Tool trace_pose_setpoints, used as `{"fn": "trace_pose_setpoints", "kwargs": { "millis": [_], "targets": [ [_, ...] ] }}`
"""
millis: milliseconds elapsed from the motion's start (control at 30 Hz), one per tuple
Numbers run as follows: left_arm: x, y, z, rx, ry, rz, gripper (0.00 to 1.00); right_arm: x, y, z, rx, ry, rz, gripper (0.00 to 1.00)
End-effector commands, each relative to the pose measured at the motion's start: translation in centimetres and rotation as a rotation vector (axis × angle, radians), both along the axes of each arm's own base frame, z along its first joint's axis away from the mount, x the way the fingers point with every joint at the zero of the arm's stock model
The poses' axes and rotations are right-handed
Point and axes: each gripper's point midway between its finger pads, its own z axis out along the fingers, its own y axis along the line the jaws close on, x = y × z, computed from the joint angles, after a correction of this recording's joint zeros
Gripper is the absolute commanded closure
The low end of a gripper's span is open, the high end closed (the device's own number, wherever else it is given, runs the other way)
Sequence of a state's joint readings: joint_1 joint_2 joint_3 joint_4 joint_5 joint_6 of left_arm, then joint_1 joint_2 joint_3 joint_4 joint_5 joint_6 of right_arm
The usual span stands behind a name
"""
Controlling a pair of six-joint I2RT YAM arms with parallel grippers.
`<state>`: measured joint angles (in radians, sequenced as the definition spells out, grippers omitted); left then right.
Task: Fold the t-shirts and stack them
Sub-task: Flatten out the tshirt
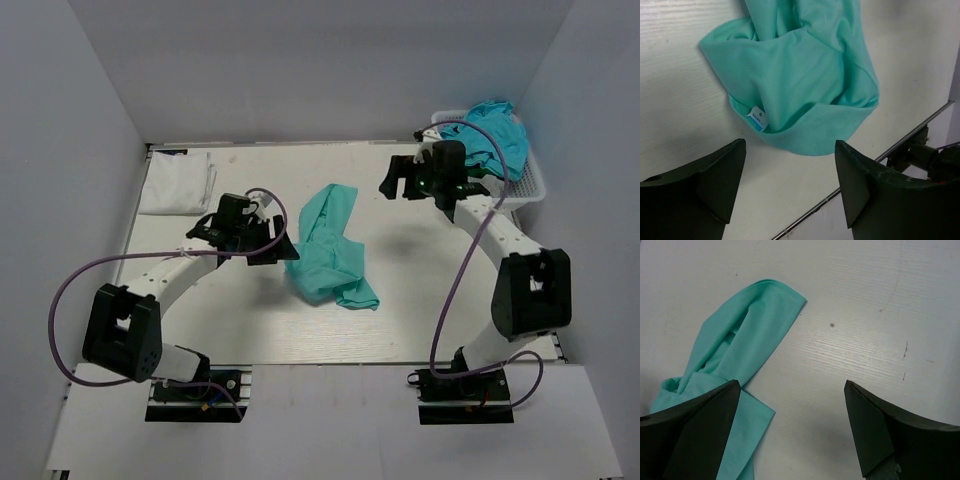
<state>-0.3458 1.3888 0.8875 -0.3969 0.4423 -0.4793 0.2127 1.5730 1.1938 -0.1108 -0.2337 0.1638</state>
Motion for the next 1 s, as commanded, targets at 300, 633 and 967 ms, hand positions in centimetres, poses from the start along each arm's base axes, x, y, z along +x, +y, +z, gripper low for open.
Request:
{"fn": "trace_pose_setpoints", "kwargs": {
  "millis": [300, 633, 967],
  "targets": [
    [-2.2, -3.0, -6.0, 0.085, 0.188, -0.089, 0.35, 5.7, 5.0, -5.0, -0.158, 0.124, 0.048, 0.10],
    [-2.4, -3.6, -5.2, 0.085, 0.196, -0.101, 0.82, 9.1, 9.6, -9.2, -0.201, 0.156, 0.075, 0.11],
    [-2.2, -3.2, -3.0, 0.090, 0.152, -0.073, 0.90, 9.9, 11.2, -14.4, -0.295, 0.197, -0.034, 0.13]
  ]
}}
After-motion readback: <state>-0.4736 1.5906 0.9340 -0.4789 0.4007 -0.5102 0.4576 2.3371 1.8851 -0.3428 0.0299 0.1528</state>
